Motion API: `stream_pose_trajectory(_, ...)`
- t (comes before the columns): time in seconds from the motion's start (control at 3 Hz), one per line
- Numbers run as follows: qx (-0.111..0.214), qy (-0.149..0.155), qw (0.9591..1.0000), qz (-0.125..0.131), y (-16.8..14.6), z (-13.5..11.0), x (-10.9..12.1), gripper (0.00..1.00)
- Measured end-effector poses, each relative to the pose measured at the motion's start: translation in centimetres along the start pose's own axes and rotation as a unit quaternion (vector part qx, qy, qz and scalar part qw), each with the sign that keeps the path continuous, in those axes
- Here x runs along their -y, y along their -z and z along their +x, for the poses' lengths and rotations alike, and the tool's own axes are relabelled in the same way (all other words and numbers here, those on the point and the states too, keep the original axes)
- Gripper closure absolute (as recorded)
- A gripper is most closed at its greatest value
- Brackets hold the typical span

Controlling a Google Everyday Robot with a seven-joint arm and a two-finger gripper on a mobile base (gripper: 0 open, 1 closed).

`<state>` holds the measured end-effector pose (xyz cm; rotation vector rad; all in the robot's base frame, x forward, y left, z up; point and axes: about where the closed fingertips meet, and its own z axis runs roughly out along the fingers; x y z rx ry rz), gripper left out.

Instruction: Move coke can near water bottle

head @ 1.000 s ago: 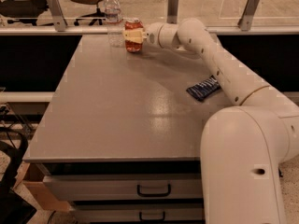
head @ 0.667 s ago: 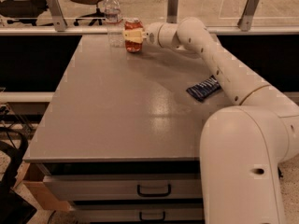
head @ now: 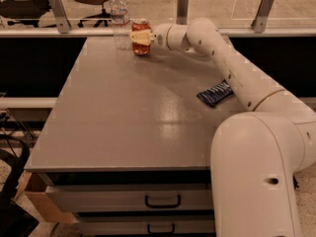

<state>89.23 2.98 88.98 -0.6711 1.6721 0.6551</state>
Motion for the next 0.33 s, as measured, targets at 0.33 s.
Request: stream_pose_trajectory(0.33,0.000,0.000,1.0000,0.000,0.00,-0.03,-0.01,0.15)
